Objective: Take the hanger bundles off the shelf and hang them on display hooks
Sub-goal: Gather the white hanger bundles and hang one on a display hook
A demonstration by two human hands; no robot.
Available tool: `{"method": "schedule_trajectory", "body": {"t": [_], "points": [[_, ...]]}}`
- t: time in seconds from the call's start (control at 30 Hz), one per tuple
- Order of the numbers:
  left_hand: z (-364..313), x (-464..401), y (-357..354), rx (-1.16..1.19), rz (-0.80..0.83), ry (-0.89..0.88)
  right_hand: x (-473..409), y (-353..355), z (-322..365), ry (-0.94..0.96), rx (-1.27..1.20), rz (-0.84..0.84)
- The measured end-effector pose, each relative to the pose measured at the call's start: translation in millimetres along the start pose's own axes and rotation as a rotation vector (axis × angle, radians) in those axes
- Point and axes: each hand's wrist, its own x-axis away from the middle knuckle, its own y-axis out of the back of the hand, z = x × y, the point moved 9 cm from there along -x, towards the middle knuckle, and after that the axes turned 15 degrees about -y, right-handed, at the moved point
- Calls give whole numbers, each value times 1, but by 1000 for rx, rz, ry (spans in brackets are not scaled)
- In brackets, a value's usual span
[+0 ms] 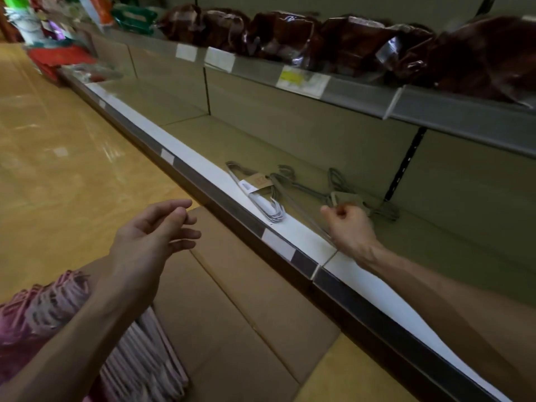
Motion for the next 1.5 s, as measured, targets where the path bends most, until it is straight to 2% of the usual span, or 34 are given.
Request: {"method": "schedule_trajectory", "body": {"t": [0.27, 0.43, 0.53, 0.63, 0.77, 0.9, 0.97, 1.1, 1.27, 1.5], "points": [[11, -12, -65, 42, 86, 15, -58, 67, -58, -214, 100, -305], [13, -16, -101, 25, 168, 23, -65, 51, -73, -257, 149, -114], [12, -18, -120, -13, 230, 23, -65, 44, -72, -250, 123, -56], [13, -17, -129, -34, 263, 31, -67, 45, -73, -282, 109, -108], [14, -12, -129, -41, 288, 38, -67, 50, -77, -328, -27, -187], [14, -8, -118, -44, 289, 49, -61, 51, -60, -238, -124, -181], [13, -7, -110, -48, 276, 49, -52, 44, -45, -173, -121, -115], [10, -6, -93, -58, 267, 44, -24, 9, -27, -157, -24, 127], [2, -6, -61, -110, 233, 40, 17, -37, 1, -35, -151, 384], [-17, -9, -7, -186, 91, 13, 83, -101, 23, 98, 24, 514]]}}
